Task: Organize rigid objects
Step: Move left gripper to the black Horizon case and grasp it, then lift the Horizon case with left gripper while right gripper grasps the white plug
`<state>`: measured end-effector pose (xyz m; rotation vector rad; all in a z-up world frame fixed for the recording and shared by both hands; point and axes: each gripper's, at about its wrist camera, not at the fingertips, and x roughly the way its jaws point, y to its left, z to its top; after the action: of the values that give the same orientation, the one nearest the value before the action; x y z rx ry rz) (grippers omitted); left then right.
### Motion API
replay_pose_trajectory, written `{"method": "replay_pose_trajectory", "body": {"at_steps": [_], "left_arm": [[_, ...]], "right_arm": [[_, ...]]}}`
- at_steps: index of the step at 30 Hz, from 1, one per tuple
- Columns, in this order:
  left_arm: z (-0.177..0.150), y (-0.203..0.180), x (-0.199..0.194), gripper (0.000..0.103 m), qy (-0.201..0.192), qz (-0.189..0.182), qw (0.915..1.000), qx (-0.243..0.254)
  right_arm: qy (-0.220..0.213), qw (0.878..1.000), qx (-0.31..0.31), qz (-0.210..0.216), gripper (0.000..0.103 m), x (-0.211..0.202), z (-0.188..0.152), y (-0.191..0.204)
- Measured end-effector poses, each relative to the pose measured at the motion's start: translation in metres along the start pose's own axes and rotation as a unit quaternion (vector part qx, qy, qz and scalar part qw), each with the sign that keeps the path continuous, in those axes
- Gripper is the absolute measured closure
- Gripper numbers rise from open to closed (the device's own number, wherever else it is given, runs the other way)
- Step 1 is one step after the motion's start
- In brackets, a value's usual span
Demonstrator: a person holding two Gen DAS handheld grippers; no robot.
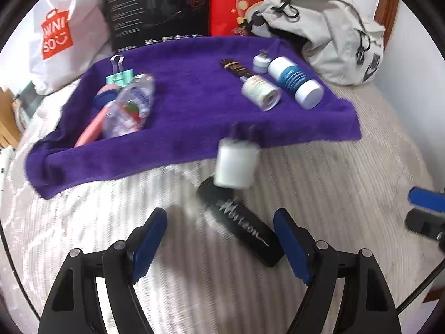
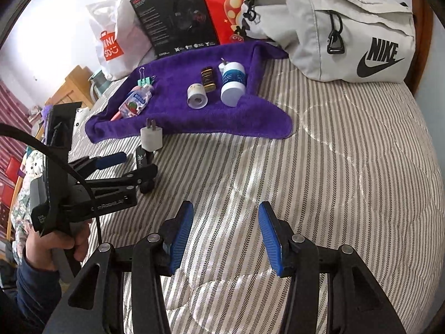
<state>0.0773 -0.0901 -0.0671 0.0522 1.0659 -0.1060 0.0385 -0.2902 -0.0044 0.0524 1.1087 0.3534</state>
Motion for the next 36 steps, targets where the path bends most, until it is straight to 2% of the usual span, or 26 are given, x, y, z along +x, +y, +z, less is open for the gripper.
{"method": "replay_pose_trajectory", "body": {"at_steps": [4, 7, 11, 14, 15, 16, 18, 20, 23, 29, 32, 36], "left_arm": [[-0.009, 0.025, -0.005, 0.023, 0.005, 0.0, 0.9999, -0.014], [-0.012, 0.039, -0.007, 0.024, 0.002, -0.024, 0.9992, -0.033], [-0.011, 0.032, -0.003, 0.03, -0.009, -0.018, 0.9997, -0.011], [-0.01, 0.023, -0.003, 0.044, -0.014, -0.009, 0.9998, 0.013], [-0.009, 0.019, -0.003, 0.054, -0.018, -0.013, 0.9995, 0.021], [-0.008, 0.016, -0.004, 0.059, -0.021, -0.02, 0.9992, 0.029], [-0.008, 0.013, -0.006, 0.081, -0.025, -0.025, 0.9986, 0.039], [-0.008, 0.012, -0.006, 0.082, -0.026, -0.027, 0.9981, 0.05], [-0.009, 0.025, -0.008, 0.082, -0.022, -0.046, 0.9982, 0.031], [-0.023, 0.063, -0.015, 0.082, -0.014, -0.029, 0.9995, 0.008], [-0.028, 0.077, -0.016, 0.082, -0.015, -0.032, 0.9994, -0.002], [-0.032, 0.087, -0.018, 0.082, -0.017, -0.055, 0.9982, -0.015]], "right_arm": [[0.007, 1.0, 0.002, 0.003, 0.054, 0.006, -0.003, -0.001], [0.013, 1.0, 0.001, 0.001, 0.054, 0.013, -0.002, -0.001], [0.02, 1.0, -0.003, 0.003, 0.054, 0.022, 0.0, 0.005], [0.022, 1.0, -0.007, 0.006, 0.054, 0.027, 0.003, 0.012], [0.023, 1.0, -0.008, 0.007, 0.054, 0.028, 0.004, 0.014], [0.025, 1.0, -0.01, 0.009, 0.054, 0.031, 0.005, 0.017], [0.028, 0.999, -0.015, 0.01, 0.054, 0.034, 0.006, 0.022], [0.032, 0.999, -0.02, 0.009, 0.054, 0.036, 0.007, 0.027], [0.032, 0.999, -0.025, 0.007, 0.054, 0.037, 0.009, 0.032], [0.024, 0.999, -0.035, 0.026, 0.054, 0.046, 0.019, 0.052], [0.017, 0.998, -0.054, 0.035, 0.054, 0.058, 0.029, 0.069], [0.015, 0.996, -0.079, 0.032, 0.054, 0.079, 0.044, 0.089]]}}
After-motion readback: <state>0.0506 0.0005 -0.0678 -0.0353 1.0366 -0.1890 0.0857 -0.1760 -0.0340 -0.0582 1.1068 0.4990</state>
